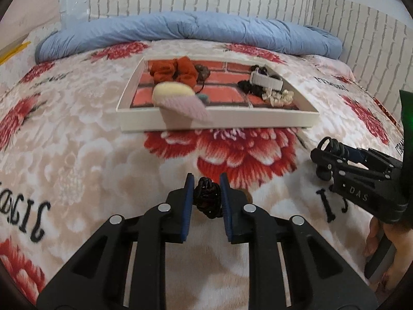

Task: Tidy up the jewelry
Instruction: 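Carry the claw clip in right gripper while left gripper carries the hair tie into the tray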

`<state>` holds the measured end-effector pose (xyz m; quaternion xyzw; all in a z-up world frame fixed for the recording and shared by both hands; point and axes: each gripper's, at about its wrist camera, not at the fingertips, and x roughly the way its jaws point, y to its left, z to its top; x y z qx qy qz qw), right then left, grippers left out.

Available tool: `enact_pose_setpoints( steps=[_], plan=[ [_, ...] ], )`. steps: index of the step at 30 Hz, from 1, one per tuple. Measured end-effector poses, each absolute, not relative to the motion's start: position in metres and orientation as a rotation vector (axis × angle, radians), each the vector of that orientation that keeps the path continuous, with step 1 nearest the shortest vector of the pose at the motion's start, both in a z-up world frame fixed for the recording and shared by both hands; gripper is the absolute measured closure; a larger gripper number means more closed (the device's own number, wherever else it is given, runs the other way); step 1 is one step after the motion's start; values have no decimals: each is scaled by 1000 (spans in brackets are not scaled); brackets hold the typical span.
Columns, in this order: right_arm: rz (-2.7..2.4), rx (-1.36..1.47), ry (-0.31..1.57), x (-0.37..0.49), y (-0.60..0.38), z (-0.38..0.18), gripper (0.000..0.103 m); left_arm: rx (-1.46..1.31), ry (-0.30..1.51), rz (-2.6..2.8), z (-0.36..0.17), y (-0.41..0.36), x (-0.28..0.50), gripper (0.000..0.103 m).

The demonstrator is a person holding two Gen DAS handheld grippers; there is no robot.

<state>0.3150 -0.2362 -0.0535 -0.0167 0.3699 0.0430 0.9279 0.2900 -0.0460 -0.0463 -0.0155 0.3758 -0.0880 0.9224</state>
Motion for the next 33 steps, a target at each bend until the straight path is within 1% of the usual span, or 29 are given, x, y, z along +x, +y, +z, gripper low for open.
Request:
enact_pose_setpoints(
  steps=[5, 11, 16, 20, 26, 33],
  plan=[
    [81, -36, 746, 320, -240, -44, 55, -11, 741, -207, -28, -52, 301, 84],
    [73, -50, 712, 334, -246, -15, 55, -10, 699, -240, 2, -60, 319, 85],
    [68, -54, 668, 358, -247, 14, 55, -9, 633, -256, 37, -63, 338, 85],
    [76, -12, 656, 386, -249, 24, 55, -36, 592, -249, 55, -54, 368, 85],
    [79, 14, 663, 421, -245, 10, 55, -82, 607, -223, 41, -32, 419, 85],
    [53, -31, 674, 439, -244, -11, 55, -74, 642, -201, 8, -19, 444, 85]
  ],
)
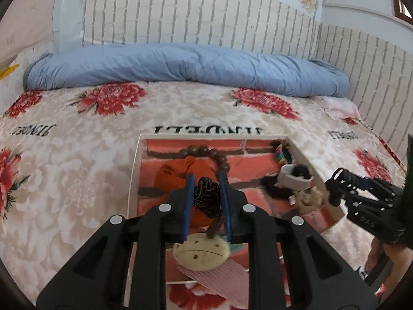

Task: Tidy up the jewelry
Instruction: 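Carry the claw clip in right gripper while left gripper carries the hair tie into the tray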

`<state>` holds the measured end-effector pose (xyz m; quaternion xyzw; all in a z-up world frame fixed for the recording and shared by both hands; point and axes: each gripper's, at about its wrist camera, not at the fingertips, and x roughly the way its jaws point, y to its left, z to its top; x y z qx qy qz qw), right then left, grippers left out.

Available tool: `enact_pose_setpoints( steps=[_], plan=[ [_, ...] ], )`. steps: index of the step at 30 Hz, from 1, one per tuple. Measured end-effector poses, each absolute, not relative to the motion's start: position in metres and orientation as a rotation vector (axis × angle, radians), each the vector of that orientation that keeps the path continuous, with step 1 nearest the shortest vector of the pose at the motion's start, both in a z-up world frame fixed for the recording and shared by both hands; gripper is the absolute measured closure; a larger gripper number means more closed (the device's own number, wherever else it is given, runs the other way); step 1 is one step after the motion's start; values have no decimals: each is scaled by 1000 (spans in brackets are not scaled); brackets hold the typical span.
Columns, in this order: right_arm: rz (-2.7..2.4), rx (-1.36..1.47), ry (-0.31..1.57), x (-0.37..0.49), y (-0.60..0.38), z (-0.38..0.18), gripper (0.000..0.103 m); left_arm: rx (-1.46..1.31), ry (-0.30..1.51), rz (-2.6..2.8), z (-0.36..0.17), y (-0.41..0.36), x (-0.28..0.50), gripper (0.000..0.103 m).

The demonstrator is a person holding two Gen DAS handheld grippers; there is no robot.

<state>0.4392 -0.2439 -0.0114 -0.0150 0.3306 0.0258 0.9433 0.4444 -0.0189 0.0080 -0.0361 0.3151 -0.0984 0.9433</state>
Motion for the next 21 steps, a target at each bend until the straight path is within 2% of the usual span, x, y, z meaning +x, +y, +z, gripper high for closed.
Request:
enact_pose_setpoints(
  steps=[21],
  plan=[
    [-17, -56, 681, 460, -234, -42, 55, 22, 672, -68, -31, -21, 459, 84]
  ],
)
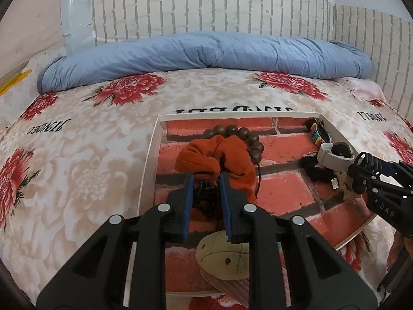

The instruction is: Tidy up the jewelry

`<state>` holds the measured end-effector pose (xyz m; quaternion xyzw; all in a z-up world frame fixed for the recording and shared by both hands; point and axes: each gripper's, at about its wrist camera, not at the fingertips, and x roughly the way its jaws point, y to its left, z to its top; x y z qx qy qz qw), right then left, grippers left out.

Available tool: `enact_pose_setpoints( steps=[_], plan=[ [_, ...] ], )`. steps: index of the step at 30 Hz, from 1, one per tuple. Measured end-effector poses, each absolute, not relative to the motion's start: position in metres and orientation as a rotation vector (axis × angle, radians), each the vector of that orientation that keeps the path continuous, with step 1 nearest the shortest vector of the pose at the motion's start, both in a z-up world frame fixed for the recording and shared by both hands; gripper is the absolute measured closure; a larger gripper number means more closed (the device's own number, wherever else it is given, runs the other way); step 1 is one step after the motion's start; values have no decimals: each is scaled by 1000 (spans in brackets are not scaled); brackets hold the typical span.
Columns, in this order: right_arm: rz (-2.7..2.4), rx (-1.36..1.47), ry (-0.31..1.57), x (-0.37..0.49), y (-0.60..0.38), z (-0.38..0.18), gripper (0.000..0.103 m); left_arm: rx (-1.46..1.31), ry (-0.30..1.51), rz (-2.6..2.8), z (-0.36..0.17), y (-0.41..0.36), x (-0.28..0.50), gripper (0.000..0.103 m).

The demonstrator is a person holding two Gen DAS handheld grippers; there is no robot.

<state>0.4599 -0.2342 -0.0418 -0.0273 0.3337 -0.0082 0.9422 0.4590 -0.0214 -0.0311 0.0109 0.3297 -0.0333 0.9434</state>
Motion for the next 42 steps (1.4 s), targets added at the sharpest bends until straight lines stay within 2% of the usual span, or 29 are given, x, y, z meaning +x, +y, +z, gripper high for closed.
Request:
enact_pose_setpoints(
  steps=[11, 13, 14, 17, 19, 21, 26, 29, 33, 42],
  plan=[
    [-5, -24, 692, 467, -234, -55, 54, 4, 713, -52, -44, -17, 466, 83],
    [-8, -34, 683, 465, -232, -54, 54, -4, 714, -58, -44, -16, 466, 78],
    [-10, -38, 680, 465, -231, -54, 51, -6, 712, -60, -44, -16, 466, 73],
    [-12, -44, 687, 465, -230, -56, 34, 3, 701, -58, -43, -18, 463, 61],
    [-12, -43, 683, 464, -230, -55, 32, 8, 684, -60, -40, -19, 459, 50],
    [-12, -39, 668, 462, -230, -55, 23, 13, 668, -61, -38, -21, 455, 39],
    [1, -15, 629, 451, -234, -51, 15, 28, 630, -65, -35, -24, 444, 21],
    [-4, -5, 583, 438, -236, -45, 6, 29, 580, -51, -29, -23, 431, 7],
    [-25, 5, 500, 410, -237, -28, 4, -33, 535, -36, -16, -13, 407, 5],
    [10, -48, 445, 323, -218, -8, 4, -78, 469, 42, 4, 0, 324, 5]
  ],
)
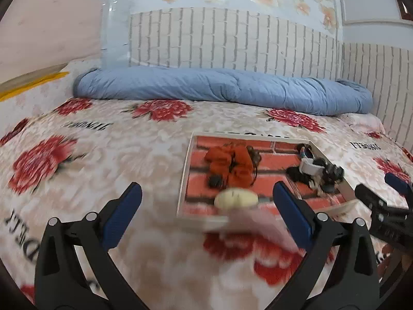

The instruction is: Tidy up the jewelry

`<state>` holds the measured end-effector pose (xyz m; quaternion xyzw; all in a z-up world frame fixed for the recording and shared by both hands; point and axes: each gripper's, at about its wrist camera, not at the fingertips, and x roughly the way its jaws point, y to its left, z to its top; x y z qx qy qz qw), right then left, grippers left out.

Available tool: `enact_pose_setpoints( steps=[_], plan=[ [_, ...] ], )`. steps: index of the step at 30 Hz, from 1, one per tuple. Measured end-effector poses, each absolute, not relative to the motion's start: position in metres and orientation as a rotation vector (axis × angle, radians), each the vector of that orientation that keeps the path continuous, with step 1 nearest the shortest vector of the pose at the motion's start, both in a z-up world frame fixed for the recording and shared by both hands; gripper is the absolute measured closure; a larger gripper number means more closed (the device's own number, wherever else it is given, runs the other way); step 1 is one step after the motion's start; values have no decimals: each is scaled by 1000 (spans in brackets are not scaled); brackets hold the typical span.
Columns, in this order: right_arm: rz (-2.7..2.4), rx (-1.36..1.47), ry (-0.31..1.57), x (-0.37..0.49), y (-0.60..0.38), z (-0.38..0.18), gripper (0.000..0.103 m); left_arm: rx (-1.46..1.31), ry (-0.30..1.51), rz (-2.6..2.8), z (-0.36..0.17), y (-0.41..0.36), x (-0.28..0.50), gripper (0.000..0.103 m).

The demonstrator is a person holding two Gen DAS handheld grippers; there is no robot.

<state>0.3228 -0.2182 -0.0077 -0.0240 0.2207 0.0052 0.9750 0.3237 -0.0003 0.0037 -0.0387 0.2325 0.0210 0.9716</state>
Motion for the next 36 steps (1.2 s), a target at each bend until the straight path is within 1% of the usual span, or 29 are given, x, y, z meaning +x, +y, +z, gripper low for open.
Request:
enact_pose_setpoints(
  steps=[4, 9, 14, 18, 22, 30, 36],
  plan=[
    [25, -48, 410, 272, -212, -1, 4, -92, 453, 43, 9, 3, 281, 5],
    [15, -37, 388, 220, -217, 3, 4, -45, 368, 72, 9, 0, 221, 5],
    [1, -17, 391, 189, -226, 0, 4, -9, 351, 86, 7, -4, 186, 5],
    [-7, -4, 404, 180, -228, -9, 4, -13, 338, 91, 3, -2, 164, 5],
    [-2, -32, 412, 179, -220, -25, 4, -37, 332, 94, -3, 6, 156, 5],
    [-6, -64, 373, 172, -215, -25, 4, -53, 416, 70, -20, 9, 170, 5],
    [-3, -50, 376, 172, -218, -26, 4, -35, 404, 68, -22, 5, 167, 5]
  ],
)
